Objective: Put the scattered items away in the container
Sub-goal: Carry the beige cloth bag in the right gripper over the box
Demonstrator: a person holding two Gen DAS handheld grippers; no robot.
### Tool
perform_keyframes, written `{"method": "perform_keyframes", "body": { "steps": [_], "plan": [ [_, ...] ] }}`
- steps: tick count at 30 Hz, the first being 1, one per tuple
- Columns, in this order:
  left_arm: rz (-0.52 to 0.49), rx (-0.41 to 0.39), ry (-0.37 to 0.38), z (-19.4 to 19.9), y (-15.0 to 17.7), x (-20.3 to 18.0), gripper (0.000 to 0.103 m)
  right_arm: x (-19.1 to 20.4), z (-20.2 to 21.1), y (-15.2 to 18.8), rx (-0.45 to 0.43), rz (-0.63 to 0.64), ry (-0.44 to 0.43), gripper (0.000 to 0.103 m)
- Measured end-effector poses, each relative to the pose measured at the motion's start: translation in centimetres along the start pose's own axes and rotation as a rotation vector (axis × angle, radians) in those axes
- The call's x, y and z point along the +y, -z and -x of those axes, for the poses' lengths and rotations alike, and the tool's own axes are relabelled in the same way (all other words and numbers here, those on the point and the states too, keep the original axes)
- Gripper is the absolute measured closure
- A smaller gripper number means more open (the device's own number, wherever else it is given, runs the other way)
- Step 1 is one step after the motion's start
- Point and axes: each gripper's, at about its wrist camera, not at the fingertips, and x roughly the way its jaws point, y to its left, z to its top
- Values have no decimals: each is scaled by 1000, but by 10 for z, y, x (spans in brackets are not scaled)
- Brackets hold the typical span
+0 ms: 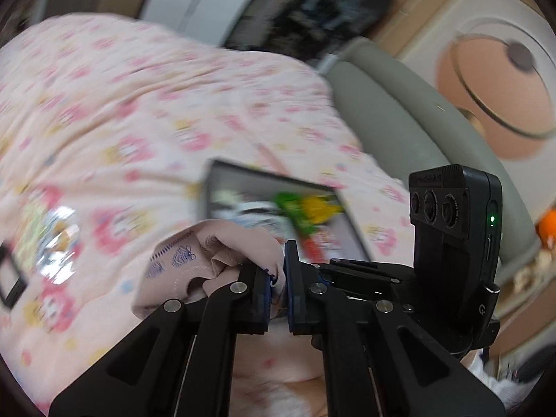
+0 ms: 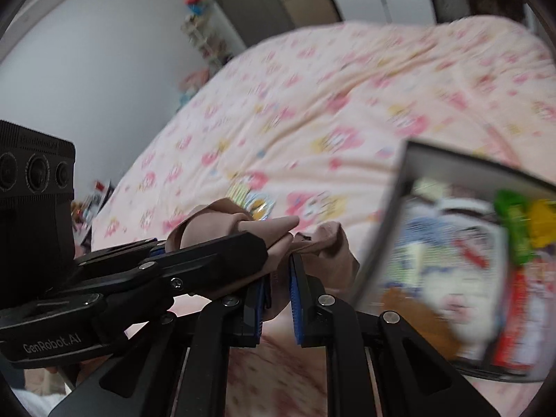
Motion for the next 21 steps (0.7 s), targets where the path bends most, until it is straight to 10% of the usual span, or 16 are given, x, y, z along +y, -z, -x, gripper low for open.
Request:
{"method": "perform_keyframes", "body": {
  "steps": [9,21],
  "plan": [
    [-163,53,69,-110,-34,-97,99,-107,83,4,-90,-66,168,91],
    [32,97,-125,-177,-15,-5,85,-208,49,24,-26,-353,210,85]
  ]
}}
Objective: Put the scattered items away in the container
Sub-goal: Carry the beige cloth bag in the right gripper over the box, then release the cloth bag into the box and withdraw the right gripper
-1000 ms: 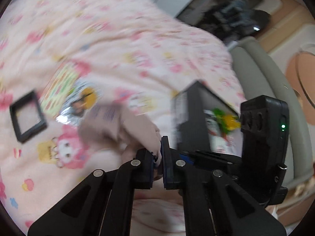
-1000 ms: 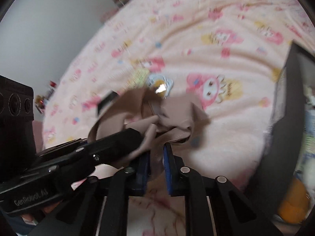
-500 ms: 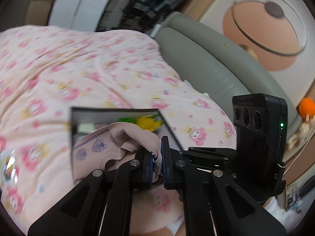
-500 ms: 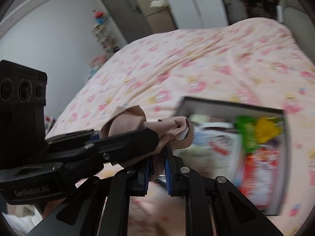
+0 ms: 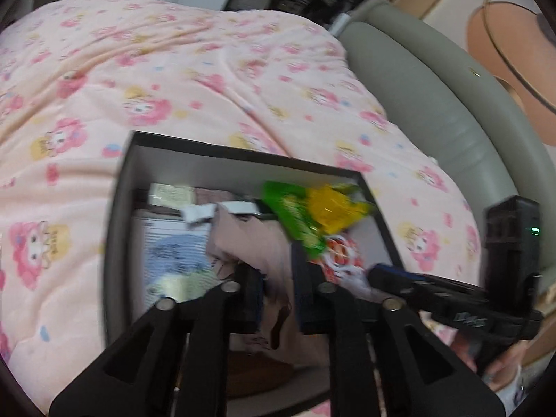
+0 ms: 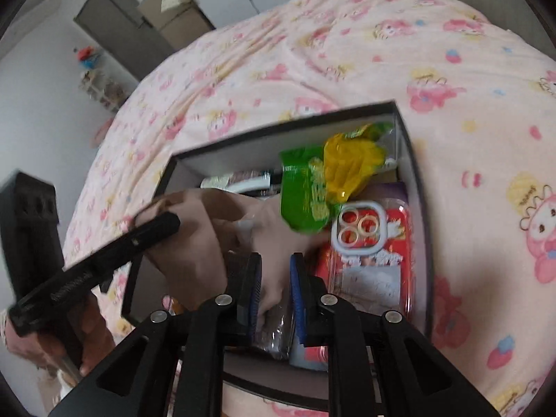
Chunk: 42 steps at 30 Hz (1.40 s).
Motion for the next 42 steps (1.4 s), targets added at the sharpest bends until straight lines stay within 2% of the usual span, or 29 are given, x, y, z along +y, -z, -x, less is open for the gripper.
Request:
{"method": "perform_keyframes", "body": {
  "steps": [3,5,7,10,12,13,16,18,20,21,23,24,27,28,30,32,34,36,38,40,42],
  "plan": [
    [53,-54,-44,10,-3,14,80,-1,15,-2,-68,-5,-7,79],
    [64,-36,-26,8,-3,20,73,0,16,-1,-77,12,14,79],
    [58,11,0,3,-1,22,70,3,7,1,-35,29,30,79],
    [26,14,-7,3,2,16,70,7,-17,10,73,49,-14,79],
    [-20,25,30,8,3,8,70,19,-30,15,131,99,-39,79],
    [-46,55,55,8,5,3,70,24,-34,17,143,121,-36,79],
    [-145,212,108,-4,20,-15,70,30,-41,21,148,157,30,79],
    [-162,290,139,-16,30,-20,70,24,-40,20,125,145,105,79],
    [-176,339,63,-31,39,-22,70,19,-36,17,91,142,176,79],
    [-191,338,-12,-37,41,-22,70,16,-34,15,72,138,203,79],
    [-213,297,-113,-40,41,-20,68,11,-30,13,57,118,205,79],
    [-207,279,-141,-40,39,-17,62,10,-30,11,61,101,180,79],
    [-122,208,-209,-28,32,-1,61,8,-34,12,89,81,122,78],
    [-111,197,-205,-25,31,2,63,11,-35,14,94,83,117,78],
    [-70,191,-136,-18,29,8,64,14,-35,17,97,95,127,78],
    [-50,223,6,-14,30,7,64,16,-33,19,91,100,132,78],
    [-67,252,79,-16,32,-2,63,16,-32,21,91,96,123,78],
    [-113,264,21,-22,36,-11,63,15,-35,21,101,90,111,78],
    [-128,254,-115,-28,36,-8,66,14,-36,21,108,85,113,78],
    [-83,218,-140,-22,29,2,68,14,-35,21,108,83,122,78],
    [-26,187,-119,-14,24,11,68,14,-34,21,106,80,123,78]
  ]
}}
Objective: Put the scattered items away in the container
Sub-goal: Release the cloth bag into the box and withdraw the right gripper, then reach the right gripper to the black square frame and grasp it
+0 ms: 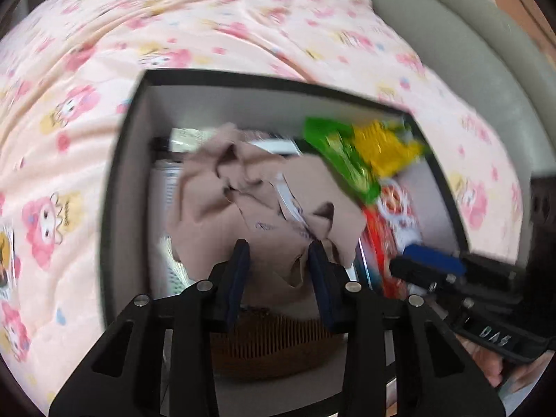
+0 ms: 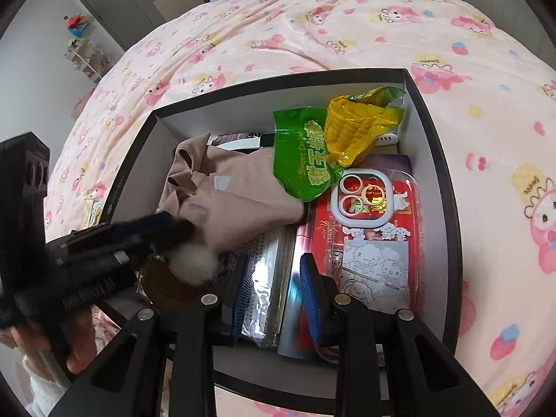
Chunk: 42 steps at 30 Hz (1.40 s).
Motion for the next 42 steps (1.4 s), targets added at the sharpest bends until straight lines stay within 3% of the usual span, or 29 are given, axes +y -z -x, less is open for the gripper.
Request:
{"method": "perform_keyframes", "body": {
  "steps": [6,13,21,25,33,37,42],
  "plan": [
    [-32,3,95,6,0,-10,68,4,5,1,-28,16,9,78],
    [-150,-32,129,11,7,-46,68,13,24,3,-100,41,32,78],
    [-167,-81,149,45,32,-55,68,38,65,31,-220,92,113,78],
    [-172,-115,122,76,55,-57,68,60,91,55,-281,128,136,78],
    [-153,-166,66,137,92,-37,68,108,116,89,-304,180,71,78],
    [-91,-186,46,158,104,-9,68,137,115,95,-313,223,41,78],
    [-23,-201,-25,176,121,38,68,186,95,97,-252,308,6,78]
  ]
}}
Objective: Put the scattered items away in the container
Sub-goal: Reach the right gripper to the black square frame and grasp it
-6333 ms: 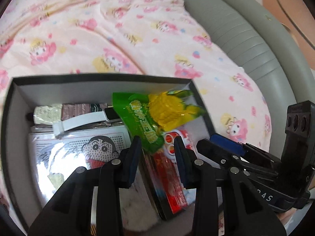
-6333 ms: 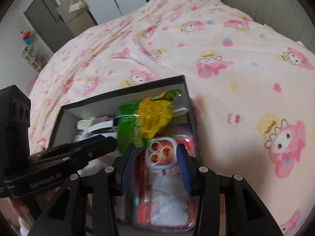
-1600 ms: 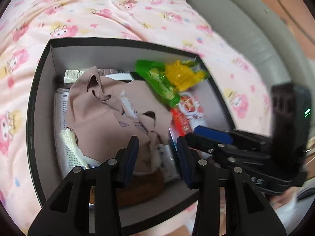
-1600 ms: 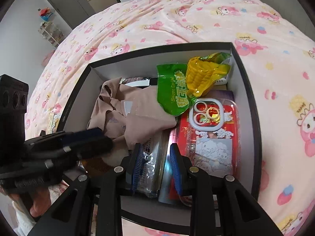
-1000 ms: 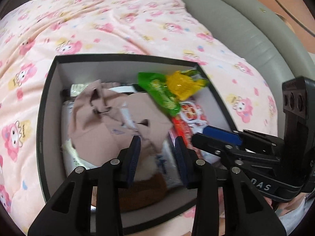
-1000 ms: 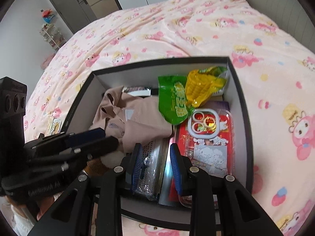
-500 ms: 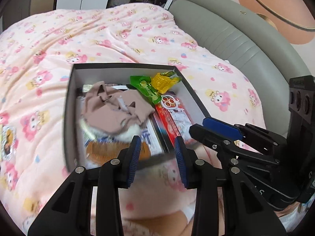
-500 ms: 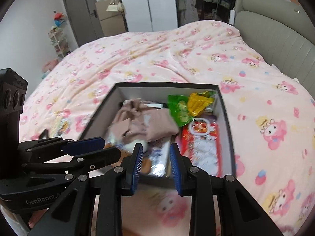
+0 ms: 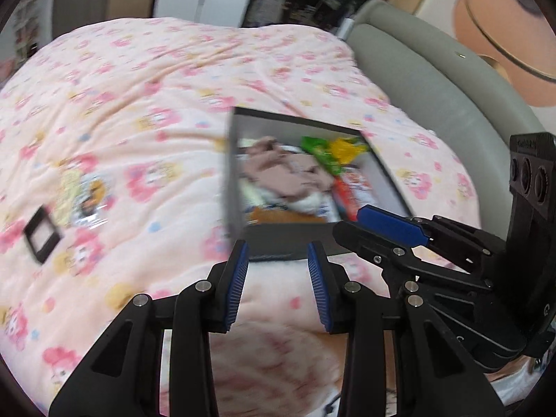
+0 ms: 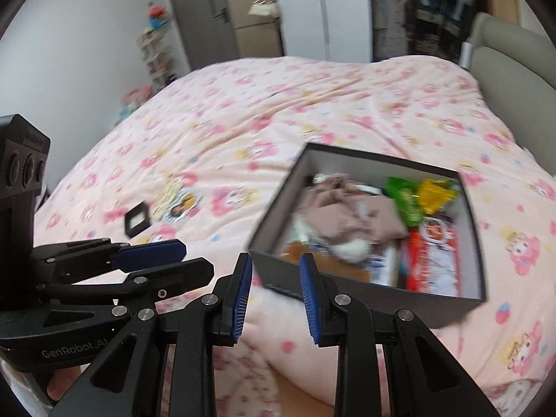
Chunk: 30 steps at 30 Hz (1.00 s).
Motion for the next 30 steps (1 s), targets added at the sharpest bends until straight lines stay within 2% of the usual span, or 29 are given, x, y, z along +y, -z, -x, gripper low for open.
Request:
{"method": "perform_keyframes", "body": {
  "steps": [2,5,8,12,18,21,23,27,30],
  "plan": [
    [34,-20,-41,8,6,21,68,17,-11,-4,22,30,-17,78],
    [139,-55,-58,24,16,59,68,54,-33,-15,78,71,-102,78],
    [229,-96,-96,39,23,101,68,87,-51,-26,94,128,-178,78],
    [370,-109,-190,49,30,156,68,138,-104,-47,226,186,-312,77],
    [550,-94,-276,42,47,229,66,192,-162,-63,345,217,-380,69],
    [626,-56,-340,27,56,266,66,209,-200,-73,397,246,-338,69],
    [705,-55,-312,20,64,288,66,215,-223,-75,433,265,-311,69],
    [758,-68,-291,5,64,315,66,223,-266,-72,518,288,-285,69],
    [815,-94,-219,-16,63,336,67,228,-282,-75,524,278,-305,69]
  ]
}}
